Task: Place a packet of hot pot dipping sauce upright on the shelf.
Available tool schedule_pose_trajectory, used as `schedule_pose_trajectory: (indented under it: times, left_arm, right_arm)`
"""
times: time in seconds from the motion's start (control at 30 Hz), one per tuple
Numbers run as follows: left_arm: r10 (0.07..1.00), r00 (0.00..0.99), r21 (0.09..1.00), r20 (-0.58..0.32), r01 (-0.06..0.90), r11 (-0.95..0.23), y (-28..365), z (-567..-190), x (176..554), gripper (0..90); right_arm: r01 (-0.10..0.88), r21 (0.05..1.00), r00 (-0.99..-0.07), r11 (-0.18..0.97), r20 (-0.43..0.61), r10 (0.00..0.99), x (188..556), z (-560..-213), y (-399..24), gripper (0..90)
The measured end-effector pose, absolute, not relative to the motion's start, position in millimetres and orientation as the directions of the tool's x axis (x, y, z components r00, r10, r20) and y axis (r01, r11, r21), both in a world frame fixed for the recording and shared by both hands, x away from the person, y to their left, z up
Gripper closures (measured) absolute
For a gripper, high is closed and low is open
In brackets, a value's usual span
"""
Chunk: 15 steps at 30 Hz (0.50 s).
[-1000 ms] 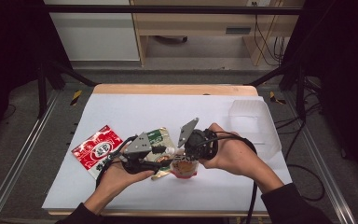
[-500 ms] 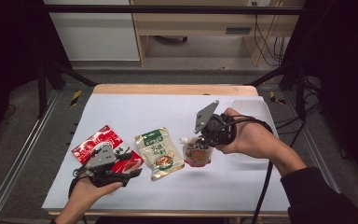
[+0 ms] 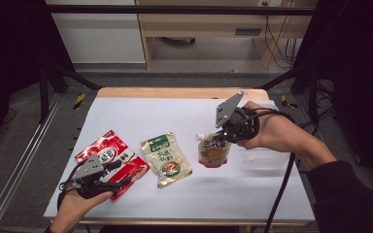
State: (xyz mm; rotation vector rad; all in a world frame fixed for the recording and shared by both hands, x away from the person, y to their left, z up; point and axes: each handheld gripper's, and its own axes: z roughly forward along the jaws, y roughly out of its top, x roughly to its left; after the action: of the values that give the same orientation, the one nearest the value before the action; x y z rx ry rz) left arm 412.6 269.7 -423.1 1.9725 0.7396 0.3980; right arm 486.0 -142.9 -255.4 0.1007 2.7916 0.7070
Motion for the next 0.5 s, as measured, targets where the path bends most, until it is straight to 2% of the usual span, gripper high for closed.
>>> schedule_pose_trajectory:
  times: [0.17, 0.5]
  left_arm:
    - [0.666, 0.746, 0.884, -0.021, 0.325, -0.336, 273, -425, 415, 16.5]
    - [0.736, 0.677, 0.86, -0.018, 0.386, -0.334, 289, -435, 427, 9.0]
  right_arm:
    - [0.025, 0.498, -0.96, 0.867, -0.23, 0.16, 493, -249, -154, 89.2]
    - [0.045, 0.519, -0.956, 0.854, -0.227, 0.188, 507, -238, -172, 89.2]
